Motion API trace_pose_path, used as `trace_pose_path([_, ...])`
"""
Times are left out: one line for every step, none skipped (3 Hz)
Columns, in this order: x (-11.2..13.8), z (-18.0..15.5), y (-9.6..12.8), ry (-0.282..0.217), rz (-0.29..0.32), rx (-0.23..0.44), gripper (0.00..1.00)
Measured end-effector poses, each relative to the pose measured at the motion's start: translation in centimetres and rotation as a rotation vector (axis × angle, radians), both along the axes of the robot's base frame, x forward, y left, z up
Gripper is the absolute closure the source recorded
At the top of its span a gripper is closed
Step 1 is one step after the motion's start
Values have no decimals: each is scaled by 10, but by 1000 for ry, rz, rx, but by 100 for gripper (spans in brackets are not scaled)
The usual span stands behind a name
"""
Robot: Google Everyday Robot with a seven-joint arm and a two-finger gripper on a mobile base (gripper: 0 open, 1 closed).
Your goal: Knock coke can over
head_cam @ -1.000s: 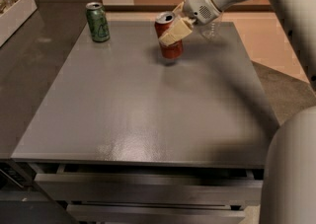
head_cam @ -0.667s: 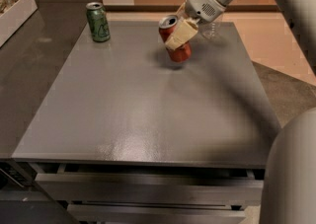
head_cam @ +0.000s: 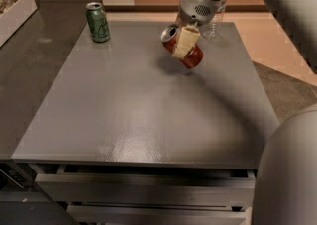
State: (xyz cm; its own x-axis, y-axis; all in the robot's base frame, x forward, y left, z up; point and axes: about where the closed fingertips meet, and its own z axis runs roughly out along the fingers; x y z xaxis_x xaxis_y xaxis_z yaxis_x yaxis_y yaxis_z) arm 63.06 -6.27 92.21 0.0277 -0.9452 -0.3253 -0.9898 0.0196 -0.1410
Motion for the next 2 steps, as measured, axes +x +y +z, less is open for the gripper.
trace_pose_path([-8,-10,-1,-5,39,-131,58])
trace_pose_path([-15,-28,6,10,107,-235,36])
